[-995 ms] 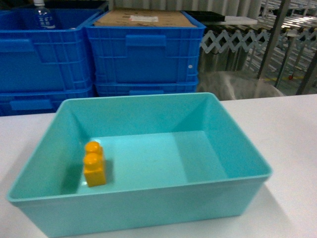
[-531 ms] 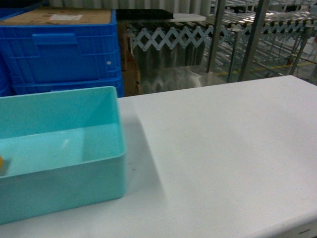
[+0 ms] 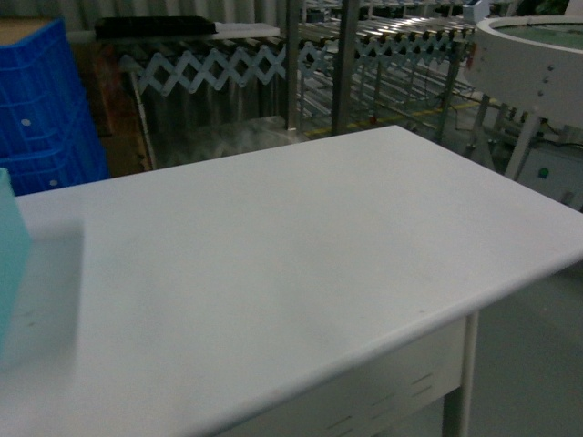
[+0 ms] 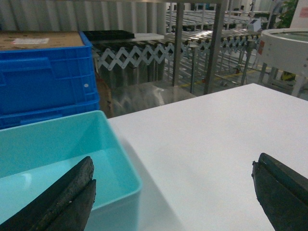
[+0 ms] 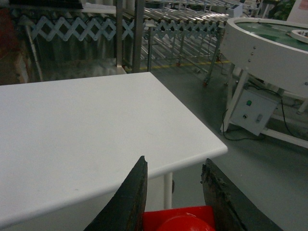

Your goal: Pick red block from blue box to shelf

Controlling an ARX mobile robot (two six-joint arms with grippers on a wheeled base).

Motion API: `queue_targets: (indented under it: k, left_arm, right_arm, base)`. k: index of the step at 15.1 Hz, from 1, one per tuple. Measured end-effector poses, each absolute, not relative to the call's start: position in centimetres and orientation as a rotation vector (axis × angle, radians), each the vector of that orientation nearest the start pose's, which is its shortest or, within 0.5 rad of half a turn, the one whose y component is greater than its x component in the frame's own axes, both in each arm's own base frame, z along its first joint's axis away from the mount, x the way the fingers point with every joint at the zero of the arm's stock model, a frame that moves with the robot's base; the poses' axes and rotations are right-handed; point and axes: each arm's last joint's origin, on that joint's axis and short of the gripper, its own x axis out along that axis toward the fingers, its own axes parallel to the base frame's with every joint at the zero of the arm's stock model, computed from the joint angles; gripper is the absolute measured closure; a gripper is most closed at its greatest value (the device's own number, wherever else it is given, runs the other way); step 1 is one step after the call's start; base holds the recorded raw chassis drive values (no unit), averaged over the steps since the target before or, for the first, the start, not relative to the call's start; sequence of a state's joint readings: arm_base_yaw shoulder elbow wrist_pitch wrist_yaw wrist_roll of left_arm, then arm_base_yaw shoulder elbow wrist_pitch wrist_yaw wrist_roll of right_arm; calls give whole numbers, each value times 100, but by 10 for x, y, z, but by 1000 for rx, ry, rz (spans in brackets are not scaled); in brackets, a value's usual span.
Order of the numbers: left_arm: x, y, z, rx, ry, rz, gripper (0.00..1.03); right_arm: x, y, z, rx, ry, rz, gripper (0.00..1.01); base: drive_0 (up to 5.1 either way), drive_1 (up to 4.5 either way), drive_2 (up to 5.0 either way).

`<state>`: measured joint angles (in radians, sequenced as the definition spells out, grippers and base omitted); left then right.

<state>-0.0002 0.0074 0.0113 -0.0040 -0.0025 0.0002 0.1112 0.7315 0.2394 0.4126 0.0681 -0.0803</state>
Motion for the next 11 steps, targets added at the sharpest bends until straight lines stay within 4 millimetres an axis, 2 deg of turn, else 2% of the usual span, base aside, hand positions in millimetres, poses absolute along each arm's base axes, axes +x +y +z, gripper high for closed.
queue_targets:
  k: [11]
  left_arm:
    - [97, 0, 166, 0, 0, 0, 5]
  right_arm:
    - [163, 16, 210, -87, 75, 47, 74]
  base:
    - [239, -351, -351]
